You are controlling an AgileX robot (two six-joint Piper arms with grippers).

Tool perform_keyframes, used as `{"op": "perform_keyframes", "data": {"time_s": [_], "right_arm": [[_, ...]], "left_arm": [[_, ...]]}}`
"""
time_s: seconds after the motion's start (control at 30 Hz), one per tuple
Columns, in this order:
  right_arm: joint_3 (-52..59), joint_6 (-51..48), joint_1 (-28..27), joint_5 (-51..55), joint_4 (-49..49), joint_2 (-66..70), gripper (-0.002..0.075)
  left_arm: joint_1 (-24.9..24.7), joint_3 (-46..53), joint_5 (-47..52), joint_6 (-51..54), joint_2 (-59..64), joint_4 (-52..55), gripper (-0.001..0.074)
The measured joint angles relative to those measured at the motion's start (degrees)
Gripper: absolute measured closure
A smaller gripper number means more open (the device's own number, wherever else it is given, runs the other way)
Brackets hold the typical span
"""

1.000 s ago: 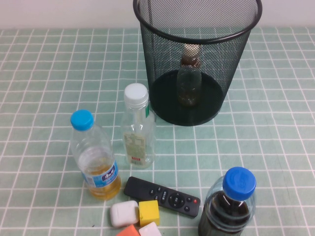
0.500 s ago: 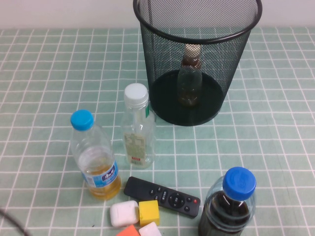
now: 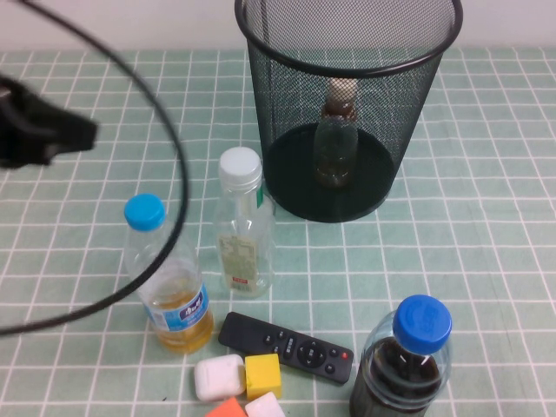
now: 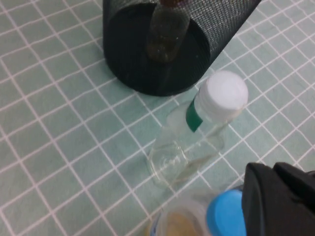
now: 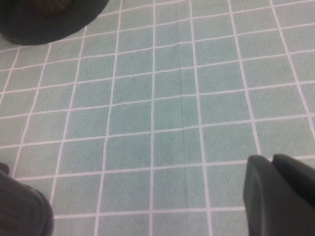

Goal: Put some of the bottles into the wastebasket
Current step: Pick up a bottle from the table with left arm

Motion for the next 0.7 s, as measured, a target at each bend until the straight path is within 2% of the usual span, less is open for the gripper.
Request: {"op": "perform_keyframes", "data": {"time_s": [0.27,0.37,0.5,0.57,0.63,0.7], "right_arm": [[0.00,0.00,0.00,0.00,0.00,0.00,0.0734],[0.00,0.00,0.00,0.00,0.00,0.00,0.0734],[0.00,0.00,0.00,0.00,0.00,0.00,0.0734],[0.00,0.00,0.00,0.00,0.00,0.00,0.0734],[0.00,0.00,0.00,0.00,-0.10,0.00,0.0734],[0.00,0.00,0.00,0.00,-0.08,0.00,0.0734]], "left_arm": [[-15.77,-5.00,-5.86,0.60,10.13,5.31,0.0738],[-18.41,-5.25,-7.35,0.99,11.35,5.83,0.0738],[-18.93,-5.33,-9.37,5.21,12.89,5.77,0.0717],[-18.93,-5.33,-9.37,7.40,13.90,4.61,0.0656],[-18.93,-5.33,-9.12,8.77,15.15,2.65,0.0549],[-18.93,-5.33,-9.12,11.61,16.27,1.02,0.0402]]}}
